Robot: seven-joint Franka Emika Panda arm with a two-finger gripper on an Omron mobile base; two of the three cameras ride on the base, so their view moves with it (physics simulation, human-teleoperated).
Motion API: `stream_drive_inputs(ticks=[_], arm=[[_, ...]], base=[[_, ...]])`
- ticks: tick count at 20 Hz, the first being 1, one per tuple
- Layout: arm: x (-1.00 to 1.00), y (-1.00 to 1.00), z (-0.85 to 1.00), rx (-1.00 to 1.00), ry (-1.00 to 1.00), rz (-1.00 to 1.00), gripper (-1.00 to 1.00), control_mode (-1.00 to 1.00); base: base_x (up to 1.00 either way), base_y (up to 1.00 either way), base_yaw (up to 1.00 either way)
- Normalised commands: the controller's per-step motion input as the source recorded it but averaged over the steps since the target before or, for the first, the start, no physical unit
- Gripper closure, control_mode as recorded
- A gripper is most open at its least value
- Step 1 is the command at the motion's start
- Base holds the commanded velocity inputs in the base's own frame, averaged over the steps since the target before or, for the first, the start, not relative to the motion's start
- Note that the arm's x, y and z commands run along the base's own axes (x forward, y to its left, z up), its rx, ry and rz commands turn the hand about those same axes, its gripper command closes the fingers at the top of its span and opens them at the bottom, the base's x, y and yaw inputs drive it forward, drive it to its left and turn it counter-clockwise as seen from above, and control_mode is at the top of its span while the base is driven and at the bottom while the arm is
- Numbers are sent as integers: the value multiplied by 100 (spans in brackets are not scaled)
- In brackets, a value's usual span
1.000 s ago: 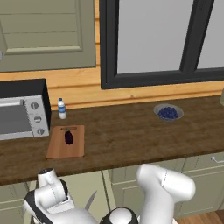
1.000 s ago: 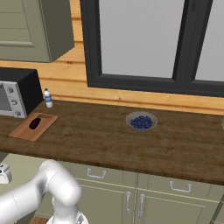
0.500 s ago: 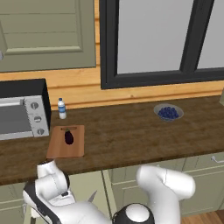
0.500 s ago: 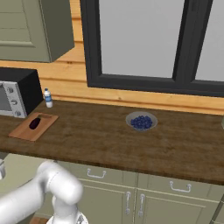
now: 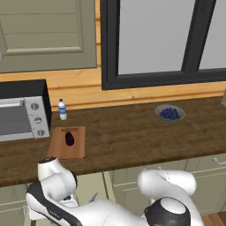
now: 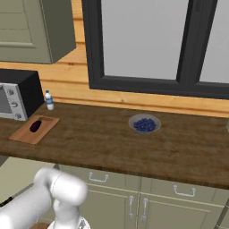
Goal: Place the appropriate cutting tool for cutting the eggplant skin on the cutting board.
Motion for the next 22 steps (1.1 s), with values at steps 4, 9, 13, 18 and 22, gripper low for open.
stream_drive_inputs(ticks=[4,9,13,18,22], arm=[[-12,-28,79,1,-13,-18,100,-100],[0,-32,89,4,-9,-19,100,-100],[19,-44,73,6,-5,-20,100,-100],[46,-39,57,9,-1,-24,100,-100],[53,-40,33,8,-6,-22,100,-100]], base=[[0,0,0],[0,0,0],[0,0,0],[0,0,0],[0,0,0]])
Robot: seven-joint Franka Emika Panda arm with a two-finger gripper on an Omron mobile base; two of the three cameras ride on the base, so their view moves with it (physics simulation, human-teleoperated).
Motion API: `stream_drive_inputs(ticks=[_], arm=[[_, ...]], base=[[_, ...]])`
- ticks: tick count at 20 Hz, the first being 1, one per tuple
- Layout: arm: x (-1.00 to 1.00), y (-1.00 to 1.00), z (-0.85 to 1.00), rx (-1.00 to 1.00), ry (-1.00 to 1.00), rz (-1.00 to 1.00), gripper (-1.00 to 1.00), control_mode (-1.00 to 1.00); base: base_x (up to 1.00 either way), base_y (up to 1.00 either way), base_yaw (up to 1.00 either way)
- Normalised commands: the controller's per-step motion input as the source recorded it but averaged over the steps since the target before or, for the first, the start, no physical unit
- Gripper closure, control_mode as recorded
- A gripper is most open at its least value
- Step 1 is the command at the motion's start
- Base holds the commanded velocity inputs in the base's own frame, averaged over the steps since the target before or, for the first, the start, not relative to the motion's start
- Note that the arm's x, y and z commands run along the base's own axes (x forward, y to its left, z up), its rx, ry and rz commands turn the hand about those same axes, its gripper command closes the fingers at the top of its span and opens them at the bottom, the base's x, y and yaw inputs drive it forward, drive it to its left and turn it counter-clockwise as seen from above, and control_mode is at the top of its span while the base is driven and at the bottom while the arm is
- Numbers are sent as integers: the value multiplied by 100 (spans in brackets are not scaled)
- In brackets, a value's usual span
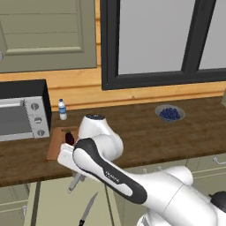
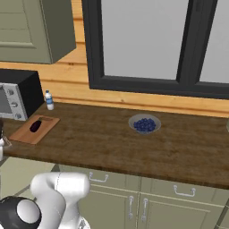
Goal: Place the appropriate cutting tool for cutting the eggplant skin on the cutting board.
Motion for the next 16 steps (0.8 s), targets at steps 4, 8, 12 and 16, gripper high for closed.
stream_drive_inputs(ticks=[4,8,12,16], arm=[[48,-24,25,4,-10,-20,100,-100],[63,-2,28,1,-6,-16,100,-100],[62,0,28,1,-1,-8,100,-100],[58,-7,10,1,0,-2,100,-100]], base=[[0,0,0],[0,0,0],[0,0,0],[0,0,0]])
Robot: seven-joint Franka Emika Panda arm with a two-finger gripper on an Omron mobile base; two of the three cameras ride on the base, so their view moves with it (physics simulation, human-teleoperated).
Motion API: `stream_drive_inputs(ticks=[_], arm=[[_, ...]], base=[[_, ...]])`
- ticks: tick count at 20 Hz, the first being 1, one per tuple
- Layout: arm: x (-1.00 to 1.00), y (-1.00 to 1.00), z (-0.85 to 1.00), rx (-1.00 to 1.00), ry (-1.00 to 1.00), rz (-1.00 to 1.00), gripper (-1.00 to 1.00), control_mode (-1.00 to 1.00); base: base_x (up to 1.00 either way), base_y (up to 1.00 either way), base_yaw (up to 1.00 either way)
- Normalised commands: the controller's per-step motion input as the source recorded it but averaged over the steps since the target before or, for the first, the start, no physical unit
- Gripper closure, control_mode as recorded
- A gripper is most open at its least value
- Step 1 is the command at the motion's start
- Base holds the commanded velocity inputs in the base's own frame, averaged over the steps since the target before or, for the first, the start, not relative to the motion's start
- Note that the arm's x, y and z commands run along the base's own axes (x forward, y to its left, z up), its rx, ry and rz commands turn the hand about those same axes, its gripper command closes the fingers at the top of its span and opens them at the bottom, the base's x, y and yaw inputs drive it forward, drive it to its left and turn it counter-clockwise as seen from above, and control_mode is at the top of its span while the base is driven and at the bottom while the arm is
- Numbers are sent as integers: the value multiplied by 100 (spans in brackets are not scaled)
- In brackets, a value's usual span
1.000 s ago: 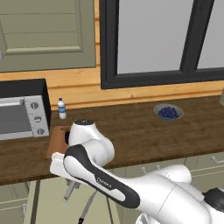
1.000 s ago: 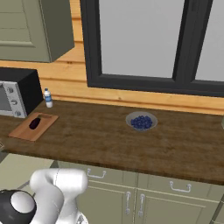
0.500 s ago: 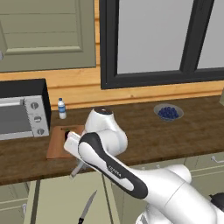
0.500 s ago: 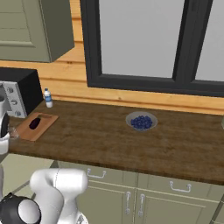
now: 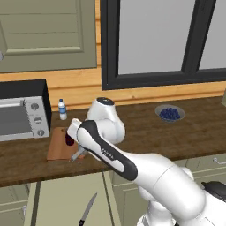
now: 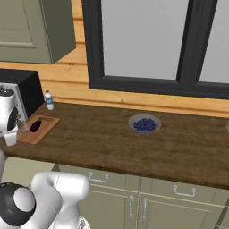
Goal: Place the appropriate cutting tool for cutting the eggplant skin on the cutting board.
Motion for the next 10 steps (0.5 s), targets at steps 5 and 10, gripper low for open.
stream_drive_inputs(ticks=[5,10], arm=[[58,-4,0,0,0,-11,100,-100],[40,0,0,0,0,-18,100,-100]], base=[[0,0,0],[0,0,0]])
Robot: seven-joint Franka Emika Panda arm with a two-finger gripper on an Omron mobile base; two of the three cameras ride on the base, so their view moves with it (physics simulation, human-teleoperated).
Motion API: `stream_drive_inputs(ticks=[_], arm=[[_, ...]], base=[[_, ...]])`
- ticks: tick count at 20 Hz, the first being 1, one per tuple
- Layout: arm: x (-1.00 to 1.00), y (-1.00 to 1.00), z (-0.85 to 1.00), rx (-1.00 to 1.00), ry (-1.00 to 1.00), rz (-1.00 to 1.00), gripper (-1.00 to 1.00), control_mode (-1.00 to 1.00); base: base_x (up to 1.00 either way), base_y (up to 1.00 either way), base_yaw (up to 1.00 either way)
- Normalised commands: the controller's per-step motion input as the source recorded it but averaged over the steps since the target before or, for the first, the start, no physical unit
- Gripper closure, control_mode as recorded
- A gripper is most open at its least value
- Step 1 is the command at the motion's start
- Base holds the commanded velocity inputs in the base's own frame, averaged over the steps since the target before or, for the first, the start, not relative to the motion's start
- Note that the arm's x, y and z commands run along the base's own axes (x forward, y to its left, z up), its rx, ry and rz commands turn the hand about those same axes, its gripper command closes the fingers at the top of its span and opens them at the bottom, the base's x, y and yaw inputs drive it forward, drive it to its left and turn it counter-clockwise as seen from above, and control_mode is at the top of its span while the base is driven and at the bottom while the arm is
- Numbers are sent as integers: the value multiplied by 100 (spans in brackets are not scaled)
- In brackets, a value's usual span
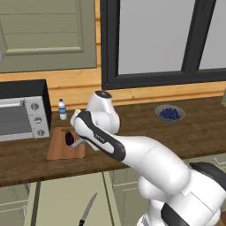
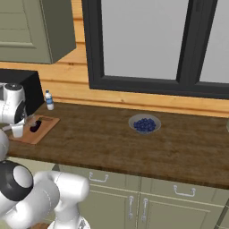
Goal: Place the appropriate cutting tool for cutting the eggplant skin on the cutting board.
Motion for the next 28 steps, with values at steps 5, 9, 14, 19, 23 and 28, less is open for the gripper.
stream_drive_inputs(ticks=[5,9,14,19,23,28], arm=[[31,0,-1,0,0,-18,100,-100],[18,-2,-16,1,1,-13,100,-100],[18,-1,-18,3,0,-10,100,-100],[18,-2,-19,2,0,-9,100,-100],[11,0,-4,2,0,-8,100,-100],[2,1,-6,1,0,-3,100,-100]], base=[[0,0,0],[0,0,0],[0,0,0],[0,0,0],[0,0,0],[0,0,0]])
